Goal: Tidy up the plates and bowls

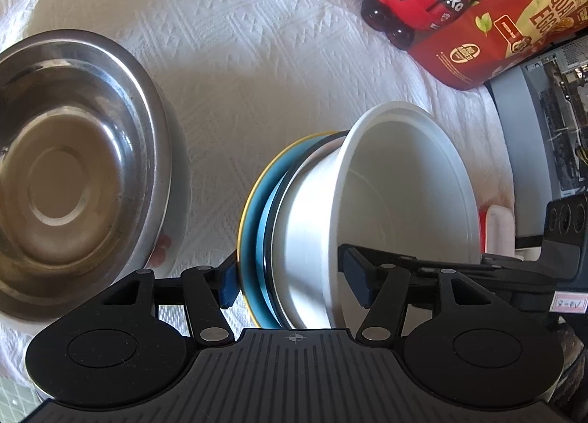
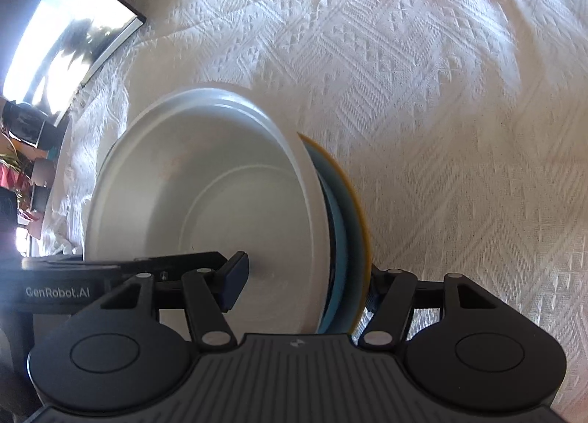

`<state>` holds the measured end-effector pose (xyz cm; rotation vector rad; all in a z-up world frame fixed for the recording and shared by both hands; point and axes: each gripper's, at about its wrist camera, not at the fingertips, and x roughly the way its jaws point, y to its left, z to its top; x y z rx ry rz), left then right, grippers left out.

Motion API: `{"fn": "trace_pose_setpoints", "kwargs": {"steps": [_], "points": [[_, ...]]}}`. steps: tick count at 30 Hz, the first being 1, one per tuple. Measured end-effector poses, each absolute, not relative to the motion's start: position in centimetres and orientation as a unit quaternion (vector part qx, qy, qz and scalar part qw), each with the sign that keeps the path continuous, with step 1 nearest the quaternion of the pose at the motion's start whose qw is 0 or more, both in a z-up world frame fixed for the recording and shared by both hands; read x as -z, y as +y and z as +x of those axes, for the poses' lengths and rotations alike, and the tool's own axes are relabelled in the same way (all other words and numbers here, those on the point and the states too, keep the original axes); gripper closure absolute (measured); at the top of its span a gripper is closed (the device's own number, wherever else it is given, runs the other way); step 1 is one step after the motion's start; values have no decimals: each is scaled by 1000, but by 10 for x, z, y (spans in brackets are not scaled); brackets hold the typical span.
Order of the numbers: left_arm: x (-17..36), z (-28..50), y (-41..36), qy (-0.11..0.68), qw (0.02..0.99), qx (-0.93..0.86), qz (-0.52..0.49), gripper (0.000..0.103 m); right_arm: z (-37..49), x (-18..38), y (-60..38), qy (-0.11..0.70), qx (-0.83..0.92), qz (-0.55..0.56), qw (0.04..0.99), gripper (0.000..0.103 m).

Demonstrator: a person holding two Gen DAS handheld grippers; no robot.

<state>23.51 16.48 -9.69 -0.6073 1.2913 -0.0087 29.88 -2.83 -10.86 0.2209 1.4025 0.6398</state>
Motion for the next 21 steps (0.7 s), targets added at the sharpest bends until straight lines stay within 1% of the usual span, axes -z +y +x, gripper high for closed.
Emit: {"fn": "trace_pose_setpoints", "kwargs": {"steps": [15, 21], "points": [[99, 231, 169, 591, 752, 3, -292, 41, 300, 105, -22, 638, -294, 75, 707, 43], [83, 233, 172, 580, 761, 3, -290, 40, 306, 93, -21, 634, -295, 75, 711, 43]]}}
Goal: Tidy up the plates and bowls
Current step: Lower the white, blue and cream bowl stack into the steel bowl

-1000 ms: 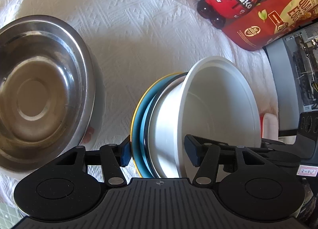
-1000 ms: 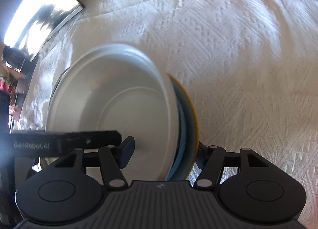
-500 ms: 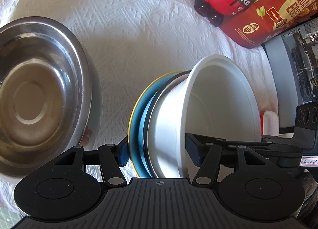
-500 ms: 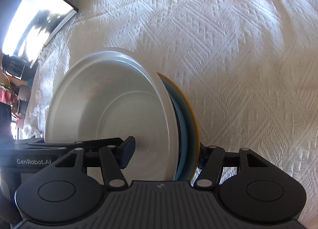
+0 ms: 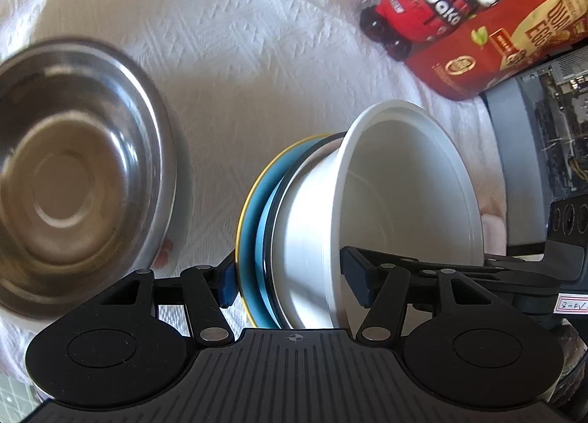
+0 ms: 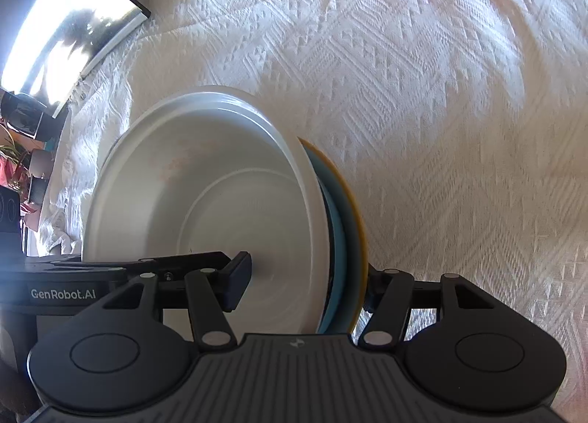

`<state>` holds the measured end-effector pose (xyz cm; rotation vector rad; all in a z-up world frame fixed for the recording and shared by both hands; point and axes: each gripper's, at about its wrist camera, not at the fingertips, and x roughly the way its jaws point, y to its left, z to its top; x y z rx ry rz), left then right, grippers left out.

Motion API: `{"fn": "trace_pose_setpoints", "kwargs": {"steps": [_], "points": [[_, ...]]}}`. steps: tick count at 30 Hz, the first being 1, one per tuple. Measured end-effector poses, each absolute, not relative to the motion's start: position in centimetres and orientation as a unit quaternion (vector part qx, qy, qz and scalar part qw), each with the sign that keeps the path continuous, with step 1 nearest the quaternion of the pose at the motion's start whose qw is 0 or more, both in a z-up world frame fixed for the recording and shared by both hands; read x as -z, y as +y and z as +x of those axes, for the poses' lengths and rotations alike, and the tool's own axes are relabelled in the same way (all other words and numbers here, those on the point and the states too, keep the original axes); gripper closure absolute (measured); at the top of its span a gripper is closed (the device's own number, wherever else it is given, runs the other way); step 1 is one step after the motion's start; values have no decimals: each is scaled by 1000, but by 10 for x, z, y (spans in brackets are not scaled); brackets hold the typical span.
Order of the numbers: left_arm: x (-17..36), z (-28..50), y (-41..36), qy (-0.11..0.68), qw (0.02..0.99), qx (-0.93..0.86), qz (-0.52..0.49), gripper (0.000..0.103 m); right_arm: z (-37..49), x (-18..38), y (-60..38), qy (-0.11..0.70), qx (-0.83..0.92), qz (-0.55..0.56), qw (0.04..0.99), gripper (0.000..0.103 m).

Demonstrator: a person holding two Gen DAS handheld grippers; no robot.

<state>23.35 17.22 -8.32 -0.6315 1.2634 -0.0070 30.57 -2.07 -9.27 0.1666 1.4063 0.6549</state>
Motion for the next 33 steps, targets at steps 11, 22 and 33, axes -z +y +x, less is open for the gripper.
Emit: {"fn": "trace_pose_setpoints", "kwargs": {"steps": [11, 22, 33], "points": [[-4, 227, 222, 530, 794, 14, -298, 40, 317, -4, 26, 581, -338, 43, 739, 42], [2, 171, 316, 518, 784, -73, -334, 40, 301, 9, 155, 601, -402, -12, 691, 42], [64, 162, 340, 553, 754, -96, -340, 42, 293, 81, 198, 669, -349, -55, 654, 43]]}}
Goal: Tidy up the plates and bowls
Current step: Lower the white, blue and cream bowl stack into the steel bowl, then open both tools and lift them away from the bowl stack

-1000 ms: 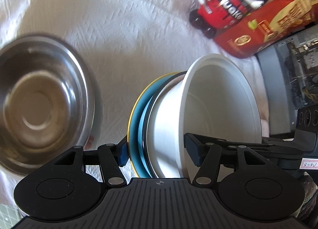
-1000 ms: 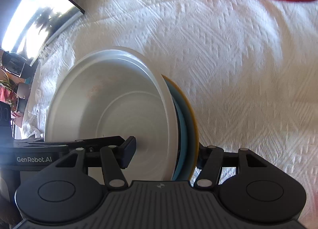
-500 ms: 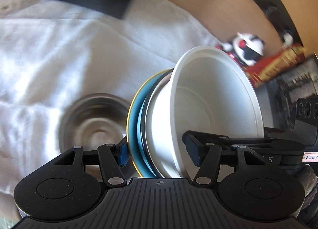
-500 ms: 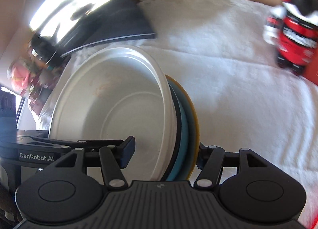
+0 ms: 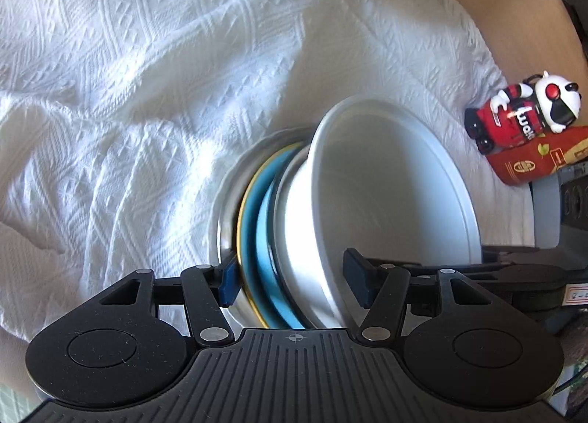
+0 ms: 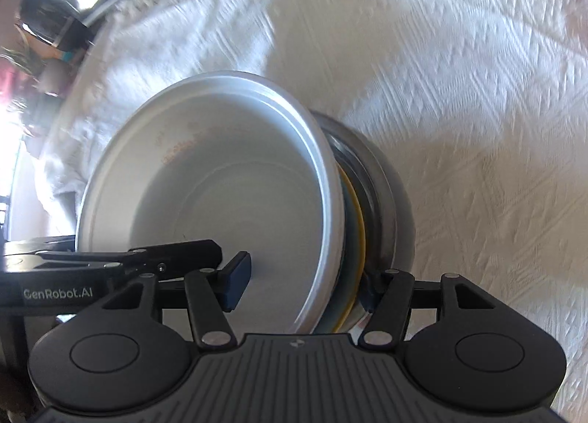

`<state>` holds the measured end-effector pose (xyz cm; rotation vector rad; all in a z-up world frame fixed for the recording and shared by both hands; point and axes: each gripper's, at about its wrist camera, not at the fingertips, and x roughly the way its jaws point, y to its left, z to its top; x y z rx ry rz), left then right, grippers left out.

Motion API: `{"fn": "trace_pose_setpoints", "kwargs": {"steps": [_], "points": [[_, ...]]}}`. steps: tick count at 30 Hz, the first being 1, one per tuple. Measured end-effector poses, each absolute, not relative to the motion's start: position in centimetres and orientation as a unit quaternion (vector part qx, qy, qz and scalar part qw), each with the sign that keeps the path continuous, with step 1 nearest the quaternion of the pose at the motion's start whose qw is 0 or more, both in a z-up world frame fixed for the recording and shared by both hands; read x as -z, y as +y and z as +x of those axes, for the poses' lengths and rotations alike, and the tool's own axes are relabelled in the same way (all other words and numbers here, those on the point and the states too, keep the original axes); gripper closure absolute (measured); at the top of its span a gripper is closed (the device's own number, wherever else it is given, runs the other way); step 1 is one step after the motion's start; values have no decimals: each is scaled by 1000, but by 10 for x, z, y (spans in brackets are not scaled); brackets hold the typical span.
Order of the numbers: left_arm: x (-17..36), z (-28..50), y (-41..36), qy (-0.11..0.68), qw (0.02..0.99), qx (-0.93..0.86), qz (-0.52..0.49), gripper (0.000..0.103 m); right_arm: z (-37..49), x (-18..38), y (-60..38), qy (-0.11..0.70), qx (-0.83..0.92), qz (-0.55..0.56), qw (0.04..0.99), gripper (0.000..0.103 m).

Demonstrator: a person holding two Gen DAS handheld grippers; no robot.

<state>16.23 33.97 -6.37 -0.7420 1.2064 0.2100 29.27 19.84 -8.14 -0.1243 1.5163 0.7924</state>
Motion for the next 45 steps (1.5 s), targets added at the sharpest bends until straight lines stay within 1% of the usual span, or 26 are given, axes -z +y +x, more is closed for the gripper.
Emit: {"fn": "trace_pose_setpoints", "kwargs": {"steps": [3, 6, 8, 9, 11, 13, 15, 17, 19, 22, 24, 26, 36, 41, 45], "points": [[64, 158, 347, 546, 757, -89, -348, 45, 289, 82, 198, 670, -345, -57, 654, 43], [64, 156, 355, 543, 757, -81, -354, 48, 288, 77, 197, 666, -336, -65, 662, 45], [62, 152, 362, 537, 758, -77, -363, 48, 286, 65, 195, 651, -325, -69, 682, 51], [60, 151, 364, 531, 761, -74, -365, 48, 286, 57, 193, 639, -324, -72, 694, 52], [50, 148, 372, 519, 771, -73, -363, 48, 285, 39, 191, 610, -332, -74, 715, 52], [40, 146, 379, 504, 780, -80, -362, 48, 282, 27, 190, 598, -342, -76, 721, 52], [29, 144, 385, 485, 789, -74, -370, 51, 279, 24, 192, 595, -342, -75, 724, 52], [17, 139, 386, 472, 796, -58, -375, 52, 275, 27, 192, 591, -335, -79, 730, 52], [10, 136, 383, 474, 803, -65, -356, 52, 271, 32, 193, 592, -332, -80, 730, 52], [13, 136, 380, 486, 799, -81, -344, 53, 267, 31, 196, 592, -331, -81, 730, 54], [21, 139, 377, 493, 791, -74, -356, 56, 267, 28, 196, 587, -336, -81, 732, 54], [27, 141, 374, 498, 783, -63, -366, 61, 270, 29, 195, 588, -335, -76, 732, 55], [24, 154, 369, 496, 787, -68, -359, 61, 270, 32, 192, 584, -337, -68, 736, 58], [20, 158, 369, 493, 791, -67, -357, 61, 271, 31, 188, 580, -336, -60, 739, 64], [14, 156, 371, 484, 795, -71, -359, 61, 269, 23, 186, 571, -340, -56, 745, 65]]}}
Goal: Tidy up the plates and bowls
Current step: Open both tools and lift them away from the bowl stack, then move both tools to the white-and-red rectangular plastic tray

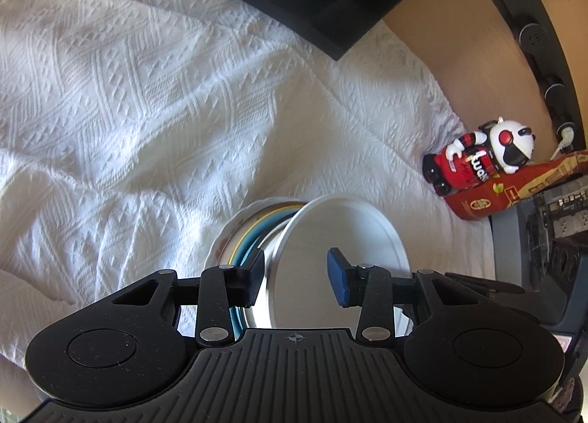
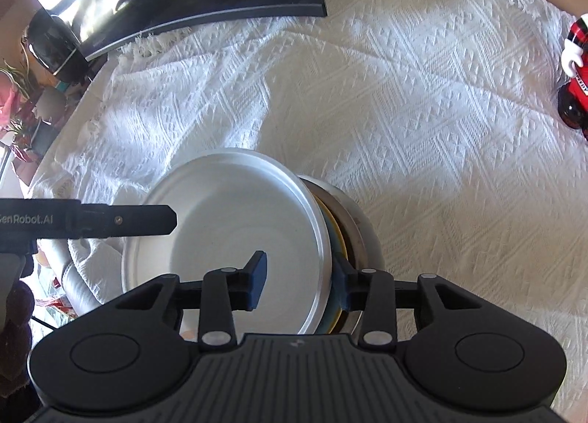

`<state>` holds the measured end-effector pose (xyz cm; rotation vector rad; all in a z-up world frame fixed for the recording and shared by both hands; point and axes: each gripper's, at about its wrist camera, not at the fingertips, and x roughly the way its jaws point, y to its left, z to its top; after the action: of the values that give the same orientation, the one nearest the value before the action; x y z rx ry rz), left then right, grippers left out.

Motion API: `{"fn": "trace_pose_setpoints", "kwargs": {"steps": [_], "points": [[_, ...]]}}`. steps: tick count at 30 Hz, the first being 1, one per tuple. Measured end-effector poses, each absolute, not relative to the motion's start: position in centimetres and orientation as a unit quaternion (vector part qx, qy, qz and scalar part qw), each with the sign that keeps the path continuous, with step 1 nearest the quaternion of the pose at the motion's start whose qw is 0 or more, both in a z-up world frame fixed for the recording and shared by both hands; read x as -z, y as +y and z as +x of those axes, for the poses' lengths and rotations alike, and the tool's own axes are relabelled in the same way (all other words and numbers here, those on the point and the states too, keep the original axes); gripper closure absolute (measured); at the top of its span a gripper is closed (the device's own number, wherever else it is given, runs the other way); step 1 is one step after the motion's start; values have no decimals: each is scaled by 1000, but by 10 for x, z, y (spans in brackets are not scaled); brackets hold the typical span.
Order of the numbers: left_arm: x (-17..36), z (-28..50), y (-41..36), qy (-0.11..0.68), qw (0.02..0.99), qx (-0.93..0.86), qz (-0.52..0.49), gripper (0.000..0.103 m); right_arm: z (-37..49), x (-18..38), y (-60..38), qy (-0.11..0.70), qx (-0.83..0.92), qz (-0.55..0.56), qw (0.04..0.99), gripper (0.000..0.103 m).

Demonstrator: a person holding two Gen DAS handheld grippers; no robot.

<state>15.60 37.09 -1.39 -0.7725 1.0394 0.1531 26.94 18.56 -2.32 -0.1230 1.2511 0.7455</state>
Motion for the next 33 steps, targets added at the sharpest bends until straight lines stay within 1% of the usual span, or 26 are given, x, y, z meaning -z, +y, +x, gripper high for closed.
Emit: {"fn": "trace_pose_setpoints", "kwargs": {"steps": [7, 9, 14, 18, 21, 24, 33], "points": [[9, 156, 374, 477, 798, -78, -361, 62, 268, 13, 187, 553, -351, -60, 753, 65], [5, 156, 373, 472, 804, -94, -348, 63, 268, 11, 187, 544, -351, -62, 760, 65], [-22, 155, 364, 436, 839, -142, -293, 64, 269, -4, 174, 507, -345, -66, 787, 65], [-44, 165, 344, 409, 859, -125, -280, 64, 274, -15, 140, 473, -321, -57, 818, 65], [-47, 184, 315, 415, 865, -86, -268, 64, 280, -16, 104, 451, -287, -50, 844, 64], [-39, 208, 276, 434, 864, -50, -249, 64, 285, -11, 59, 433, -242, -39, 868, 64], [16, 273, 132, 501, 835, 97, -206, 65, 284, 26, -89, 428, -96, -2, 899, 62]]}}
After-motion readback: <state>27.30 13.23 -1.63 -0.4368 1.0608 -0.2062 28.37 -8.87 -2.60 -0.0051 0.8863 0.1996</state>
